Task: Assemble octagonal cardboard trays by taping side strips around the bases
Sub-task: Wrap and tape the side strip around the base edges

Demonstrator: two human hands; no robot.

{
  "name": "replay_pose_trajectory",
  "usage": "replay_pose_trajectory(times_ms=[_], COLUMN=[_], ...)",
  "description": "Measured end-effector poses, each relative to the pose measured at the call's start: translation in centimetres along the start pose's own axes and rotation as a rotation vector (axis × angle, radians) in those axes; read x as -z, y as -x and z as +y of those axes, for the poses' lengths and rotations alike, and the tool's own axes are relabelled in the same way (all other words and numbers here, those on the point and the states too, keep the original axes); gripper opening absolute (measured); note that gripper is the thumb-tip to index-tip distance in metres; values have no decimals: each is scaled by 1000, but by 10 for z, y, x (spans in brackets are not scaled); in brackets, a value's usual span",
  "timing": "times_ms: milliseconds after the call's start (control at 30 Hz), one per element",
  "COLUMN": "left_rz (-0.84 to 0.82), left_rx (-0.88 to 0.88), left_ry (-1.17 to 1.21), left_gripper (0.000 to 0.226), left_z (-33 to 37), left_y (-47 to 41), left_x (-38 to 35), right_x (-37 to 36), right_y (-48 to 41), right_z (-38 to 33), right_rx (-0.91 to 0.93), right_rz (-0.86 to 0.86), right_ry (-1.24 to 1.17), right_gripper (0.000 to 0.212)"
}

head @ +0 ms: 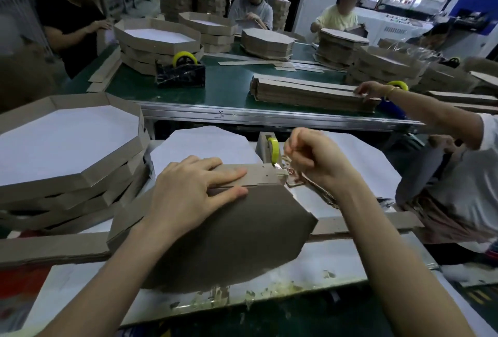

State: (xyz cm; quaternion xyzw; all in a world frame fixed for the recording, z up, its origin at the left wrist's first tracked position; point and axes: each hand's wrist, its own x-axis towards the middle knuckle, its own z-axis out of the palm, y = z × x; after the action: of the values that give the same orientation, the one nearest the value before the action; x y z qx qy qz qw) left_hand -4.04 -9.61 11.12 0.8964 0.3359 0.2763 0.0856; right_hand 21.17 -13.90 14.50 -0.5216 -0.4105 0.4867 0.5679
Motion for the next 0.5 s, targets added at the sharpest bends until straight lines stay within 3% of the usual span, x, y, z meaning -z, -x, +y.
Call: replay_pose_trajectory(times_ms=[67, 167, 367, 500], left_rz=[-17, -27, -12, -25], left_rx=[-3, -23, -48, -40], left_ry=[1, -4, -34, -71], left_gripper=[50, 50, 45, 43], left_z=[2, 3, 1, -2], left_y=[0, 0, -2, -8], left_x=[2, 4, 2, 0], right_x=[22, 51, 92, 101], right_y=[-39, -90, -145, -159], right_z=[10, 53, 129, 147], right_rx=[-33, -247, -598, -617], right_rz=[196, 387, 330, 290], right_ry=[119, 522, 875, 813], right_gripper=[39, 16, 26, 40])
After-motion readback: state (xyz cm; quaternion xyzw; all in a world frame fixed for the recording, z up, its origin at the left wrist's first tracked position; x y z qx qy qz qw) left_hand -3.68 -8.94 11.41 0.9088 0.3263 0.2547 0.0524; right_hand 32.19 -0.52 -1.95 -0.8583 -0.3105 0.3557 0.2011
